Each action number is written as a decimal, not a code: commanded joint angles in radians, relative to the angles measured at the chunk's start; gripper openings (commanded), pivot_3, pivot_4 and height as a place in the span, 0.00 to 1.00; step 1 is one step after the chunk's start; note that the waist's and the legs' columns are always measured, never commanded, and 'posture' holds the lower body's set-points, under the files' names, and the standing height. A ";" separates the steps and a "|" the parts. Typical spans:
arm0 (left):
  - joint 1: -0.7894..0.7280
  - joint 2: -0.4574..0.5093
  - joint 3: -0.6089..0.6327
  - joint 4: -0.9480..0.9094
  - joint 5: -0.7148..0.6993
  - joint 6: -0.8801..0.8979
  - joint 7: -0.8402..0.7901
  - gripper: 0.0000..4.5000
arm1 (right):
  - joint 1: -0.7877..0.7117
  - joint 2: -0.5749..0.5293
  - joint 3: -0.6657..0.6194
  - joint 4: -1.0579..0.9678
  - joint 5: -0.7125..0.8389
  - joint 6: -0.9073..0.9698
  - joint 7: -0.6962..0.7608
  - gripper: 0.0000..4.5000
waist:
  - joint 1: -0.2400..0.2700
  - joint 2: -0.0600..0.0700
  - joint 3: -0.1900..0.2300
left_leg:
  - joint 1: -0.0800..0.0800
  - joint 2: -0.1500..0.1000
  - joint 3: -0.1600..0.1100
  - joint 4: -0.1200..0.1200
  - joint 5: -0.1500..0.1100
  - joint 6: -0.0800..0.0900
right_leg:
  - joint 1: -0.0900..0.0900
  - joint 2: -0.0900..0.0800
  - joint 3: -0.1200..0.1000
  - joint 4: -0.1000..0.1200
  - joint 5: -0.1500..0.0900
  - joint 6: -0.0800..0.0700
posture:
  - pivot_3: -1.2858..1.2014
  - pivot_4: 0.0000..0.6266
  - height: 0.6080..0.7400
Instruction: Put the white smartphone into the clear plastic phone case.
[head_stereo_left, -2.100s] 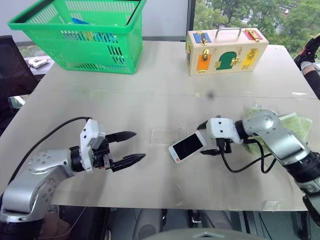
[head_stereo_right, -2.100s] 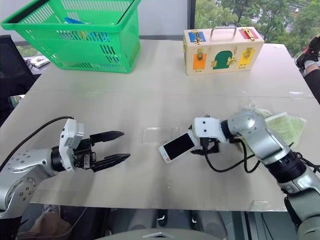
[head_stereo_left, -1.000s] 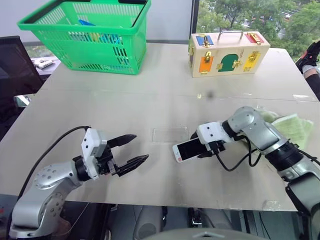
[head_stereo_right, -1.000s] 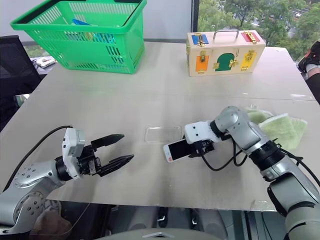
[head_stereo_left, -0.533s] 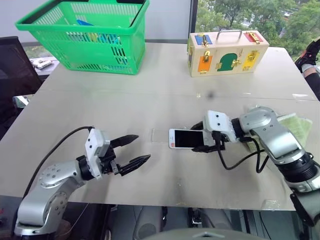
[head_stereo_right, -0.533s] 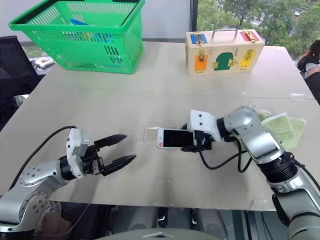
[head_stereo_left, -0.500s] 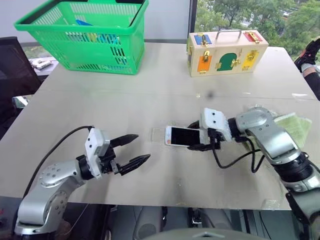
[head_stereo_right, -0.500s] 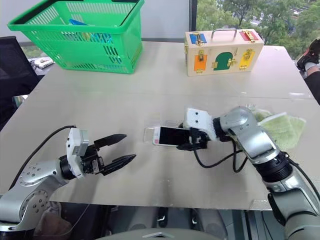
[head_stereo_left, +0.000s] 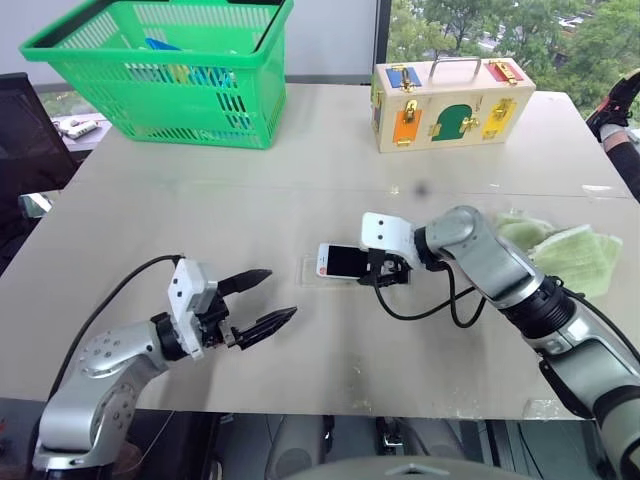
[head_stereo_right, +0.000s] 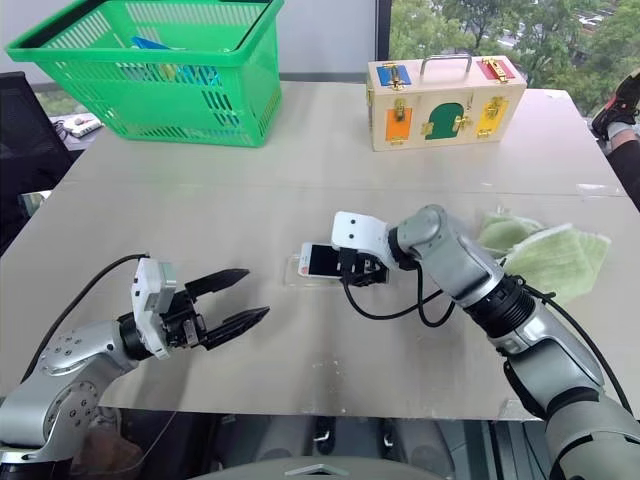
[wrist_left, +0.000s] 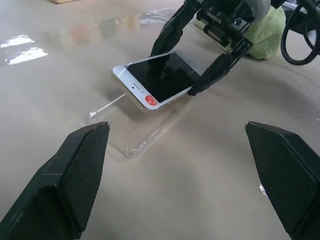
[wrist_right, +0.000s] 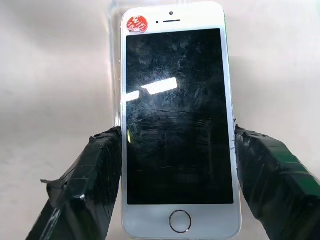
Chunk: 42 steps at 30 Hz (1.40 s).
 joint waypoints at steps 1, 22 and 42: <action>0.010 -0.010 0.017 -0.042 -0.002 -0.028 0.014 1.00 | -0.030 0.012 0.034 0.005 -0.035 -0.059 0.004 0.66 | 0.000 0.000 0.000 | 0.000 0.000 0.000 0.000 0.000 0.000 | 0.000 0.000 0.000 0.000 0.000 0.000 | 0.52 0.24 1.00; 0.016 -0.004 0.036 -0.008 0.017 -0.056 0.019 1.00 | -0.047 0.027 -0.024 0.031 -0.008 -0.061 0.072 0.99 | -0.001 -0.001 0.000 | 0.001 0.000 0.000 0.000 0.000 0.000 | 0.000 0.000 0.000 0.001 0.000 0.000 | 0.52 0.24 1.00; -0.013 0.041 0.106 0.098 0.003 -0.096 -0.065 1.00 | 0.021 0.073 -0.236 -0.108 0.254 0.035 0.012 0.88 | -0.001 -0.001 0.000 | 0.001 0.000 0.000 -0.001 0.000 0.000 | 0.000 0.000 0.000 0.000 0.000 0.000 | 0.52 0.24 1.00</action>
